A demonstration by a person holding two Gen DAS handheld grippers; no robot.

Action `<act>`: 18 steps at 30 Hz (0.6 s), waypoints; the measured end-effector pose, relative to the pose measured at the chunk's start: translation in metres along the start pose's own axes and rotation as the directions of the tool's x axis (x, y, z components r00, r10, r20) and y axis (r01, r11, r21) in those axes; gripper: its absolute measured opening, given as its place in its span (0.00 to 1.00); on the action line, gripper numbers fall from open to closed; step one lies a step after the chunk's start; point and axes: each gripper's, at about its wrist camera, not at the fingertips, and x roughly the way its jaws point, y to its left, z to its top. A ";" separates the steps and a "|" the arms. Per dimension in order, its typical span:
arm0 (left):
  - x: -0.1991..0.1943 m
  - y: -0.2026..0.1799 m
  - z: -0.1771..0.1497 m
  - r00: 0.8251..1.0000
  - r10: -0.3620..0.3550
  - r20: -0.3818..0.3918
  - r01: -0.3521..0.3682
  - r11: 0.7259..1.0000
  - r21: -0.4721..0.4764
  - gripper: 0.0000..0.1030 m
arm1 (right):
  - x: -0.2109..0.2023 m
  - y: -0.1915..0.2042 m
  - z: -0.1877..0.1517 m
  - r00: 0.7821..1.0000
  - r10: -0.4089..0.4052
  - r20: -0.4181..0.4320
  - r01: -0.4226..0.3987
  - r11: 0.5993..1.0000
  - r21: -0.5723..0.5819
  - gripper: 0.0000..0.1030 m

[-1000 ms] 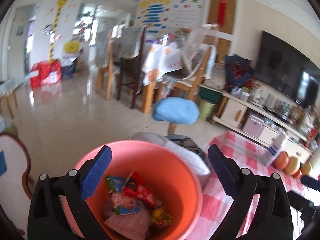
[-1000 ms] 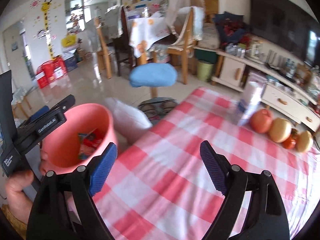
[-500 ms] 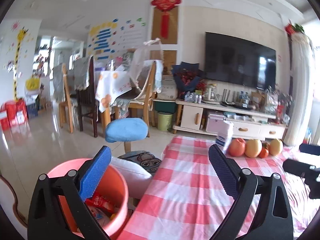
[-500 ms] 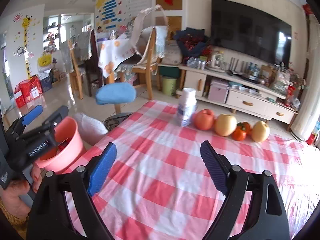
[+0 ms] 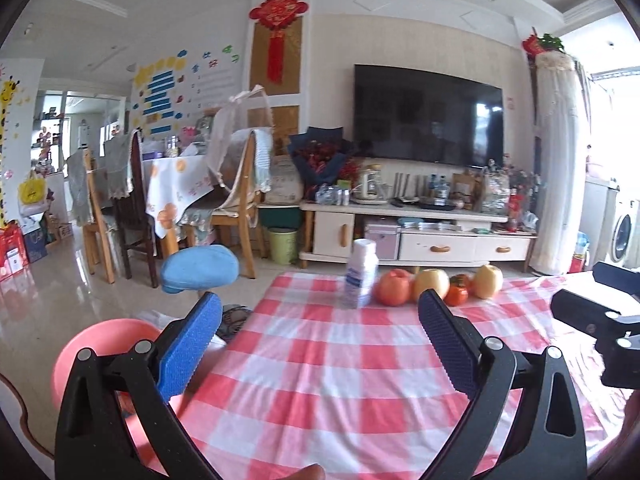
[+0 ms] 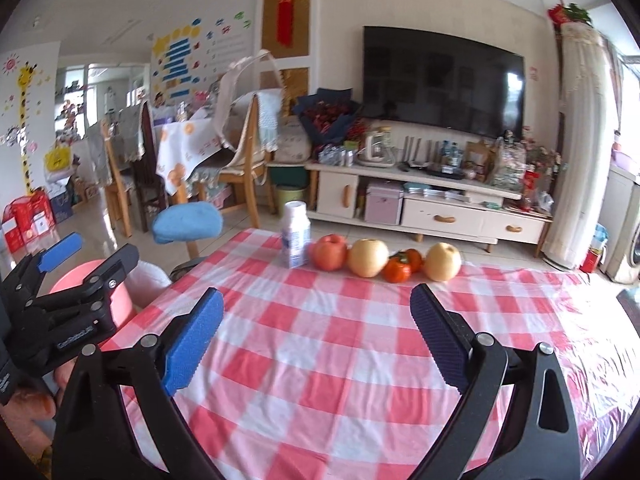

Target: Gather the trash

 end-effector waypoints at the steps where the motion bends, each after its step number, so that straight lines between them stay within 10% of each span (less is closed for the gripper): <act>1: -0.002 -0.006 0.001 1.000 -0.003 -0.004 0.003 1.000 0.004 0.95 | -0.005 -0.008 -0.002 1.000 -0.007 0.005 0.007 1.000 0.011 0.92; 18: -0.031 -0.076 0.009 0.999 -0.047 -0.025 0.048 0.997 0.053 0.95 | -0.041 -0.074 -0.020 0.993 -0.104 0.058 0.100 0.993 0.069 0.92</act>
